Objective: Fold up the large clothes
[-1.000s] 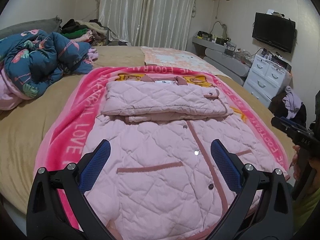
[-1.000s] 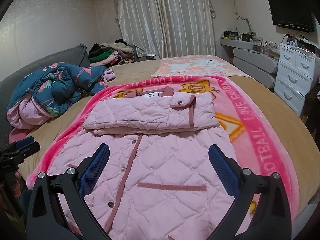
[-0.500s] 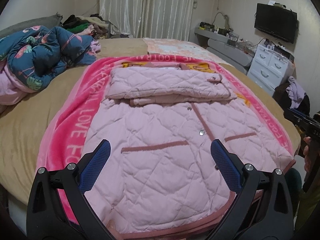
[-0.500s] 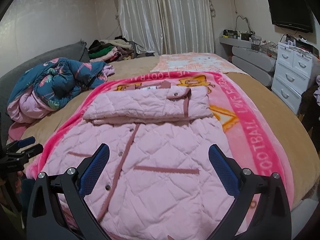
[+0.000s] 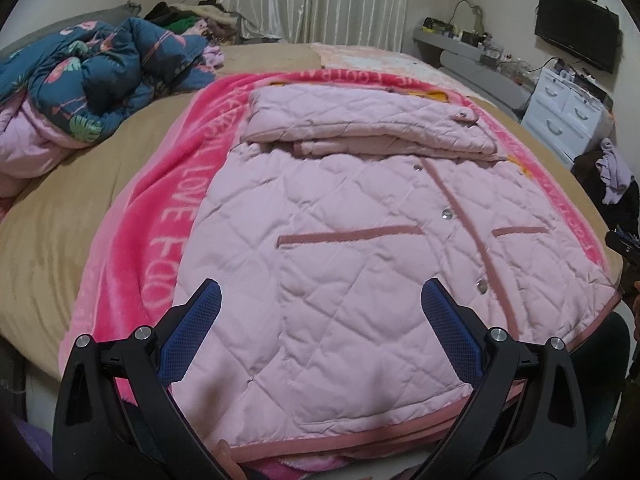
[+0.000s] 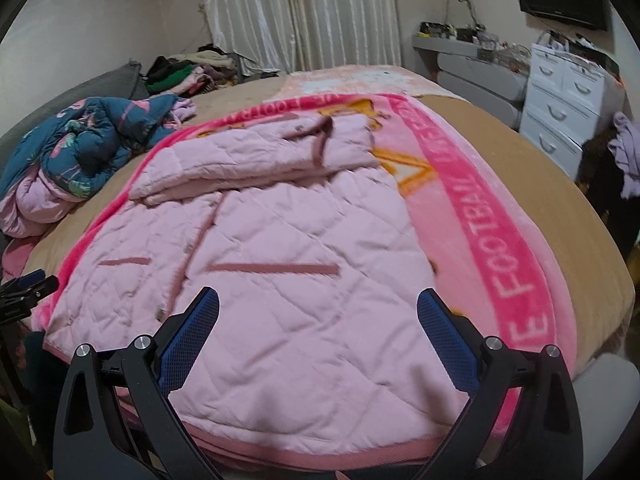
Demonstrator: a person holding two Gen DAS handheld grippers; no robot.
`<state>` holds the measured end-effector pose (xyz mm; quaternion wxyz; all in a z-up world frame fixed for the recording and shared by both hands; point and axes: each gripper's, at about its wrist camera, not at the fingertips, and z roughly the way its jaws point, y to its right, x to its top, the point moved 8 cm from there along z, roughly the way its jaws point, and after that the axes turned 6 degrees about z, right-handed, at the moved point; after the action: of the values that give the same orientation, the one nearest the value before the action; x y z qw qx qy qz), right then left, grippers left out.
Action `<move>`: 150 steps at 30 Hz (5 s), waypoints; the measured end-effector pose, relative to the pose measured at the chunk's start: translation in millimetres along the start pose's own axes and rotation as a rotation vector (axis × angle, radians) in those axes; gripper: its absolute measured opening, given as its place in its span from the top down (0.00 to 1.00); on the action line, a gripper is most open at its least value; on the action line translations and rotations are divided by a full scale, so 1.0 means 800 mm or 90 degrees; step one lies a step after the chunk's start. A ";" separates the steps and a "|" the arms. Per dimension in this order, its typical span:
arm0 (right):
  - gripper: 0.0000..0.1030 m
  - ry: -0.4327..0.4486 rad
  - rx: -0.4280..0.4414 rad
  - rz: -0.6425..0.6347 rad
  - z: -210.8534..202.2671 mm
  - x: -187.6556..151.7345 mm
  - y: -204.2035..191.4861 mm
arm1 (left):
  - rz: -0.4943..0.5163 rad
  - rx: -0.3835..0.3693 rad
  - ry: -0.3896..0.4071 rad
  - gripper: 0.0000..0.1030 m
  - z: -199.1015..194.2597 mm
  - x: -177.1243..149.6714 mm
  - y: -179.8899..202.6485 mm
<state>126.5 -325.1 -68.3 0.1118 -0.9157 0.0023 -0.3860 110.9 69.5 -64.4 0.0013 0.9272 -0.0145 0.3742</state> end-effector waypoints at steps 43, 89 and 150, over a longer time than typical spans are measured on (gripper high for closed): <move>0.39 -0.258 0.070 0.037 0.044 -0.094 0.064 | -0.133 -0.009 -0.127 0.09 0.022 -0.106 -0.110; 0.81 0.043 0.238 0.118 -0.040 0.039 0.041 | -0.109 -0.110 0.041 0.92 -0.028 -0.007 -0.058; 0.82 0.249 0.219 0.200 0.000 0.266 0.022 | -0.096 -0.043 0.288 0.92 -0.028 0.248 -0.088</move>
<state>277.0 -361.3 78.7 0.3208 -0.7801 0.1000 -0.5278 240.1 135.4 90.0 0.0638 0.8177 0.0429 0.5705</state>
